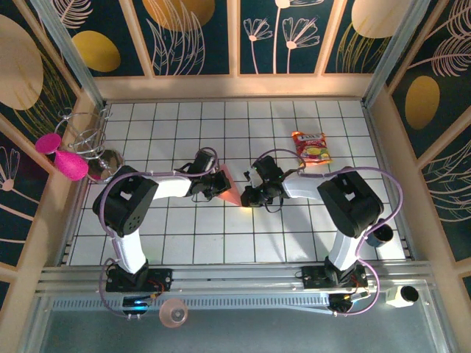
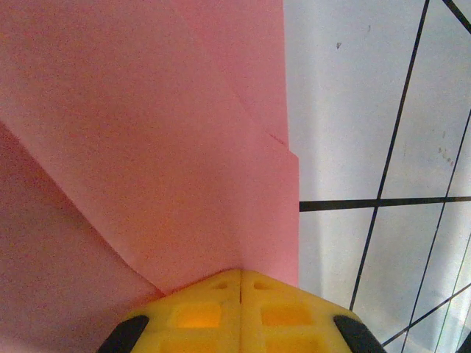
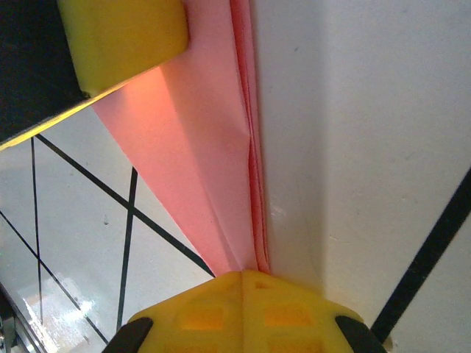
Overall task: Fold a paper plane with a square sheet of paper (pick it up from the middle)
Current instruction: Fourth fold the wing at the center of the table.
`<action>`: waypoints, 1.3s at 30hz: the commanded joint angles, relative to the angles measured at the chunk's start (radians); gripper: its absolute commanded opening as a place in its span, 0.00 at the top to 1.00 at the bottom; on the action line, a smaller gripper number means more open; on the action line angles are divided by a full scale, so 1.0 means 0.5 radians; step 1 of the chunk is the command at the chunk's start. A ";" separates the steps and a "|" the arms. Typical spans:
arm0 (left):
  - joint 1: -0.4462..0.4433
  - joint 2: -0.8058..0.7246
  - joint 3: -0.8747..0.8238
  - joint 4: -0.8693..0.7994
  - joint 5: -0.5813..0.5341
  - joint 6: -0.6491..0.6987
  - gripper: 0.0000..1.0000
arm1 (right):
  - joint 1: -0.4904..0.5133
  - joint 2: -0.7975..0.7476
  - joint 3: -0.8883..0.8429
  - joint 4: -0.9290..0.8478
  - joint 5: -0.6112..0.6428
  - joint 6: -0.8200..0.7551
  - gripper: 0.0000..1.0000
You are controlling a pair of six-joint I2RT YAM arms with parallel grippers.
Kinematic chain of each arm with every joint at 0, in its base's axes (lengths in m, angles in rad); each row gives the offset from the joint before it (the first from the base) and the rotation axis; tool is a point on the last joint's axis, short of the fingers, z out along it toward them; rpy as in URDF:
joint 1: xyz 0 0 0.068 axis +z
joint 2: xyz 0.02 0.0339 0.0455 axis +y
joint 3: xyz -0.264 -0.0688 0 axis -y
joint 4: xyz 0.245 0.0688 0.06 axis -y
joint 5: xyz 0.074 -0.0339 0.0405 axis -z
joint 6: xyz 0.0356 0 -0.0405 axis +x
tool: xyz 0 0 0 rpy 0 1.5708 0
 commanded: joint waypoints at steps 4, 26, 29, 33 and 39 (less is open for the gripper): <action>0.012 0.090 -0.002 -0.206 -0.146 0.013 0.93 | -0.011 -0.092 -0.004 -0.121 0.109 0.011 0.94; 0.011 0.116 0.016 -0.240 -0.165 -0.009 0.93 | 0.051 0.221 0.357 -0.163 0.138 -0.157 0.98; 0.013 0.134 0.025 -0.277 -0.189 -0.018 0.94 | 0.039 0.216 0.321 -0.173 0.154 -0.169 0.98; 0.011 0.153 0.048 -0.362 -0.257 -0.015 0.94 | 0.034 0.187 0.246 -0.225 0.161 -0.199 0.99; 0.011 0.189 0.091 -0.451 -0.339 -0.013 0.95 | 0.020 0.064 0.138 -0.323 0.153 -0.259 1.00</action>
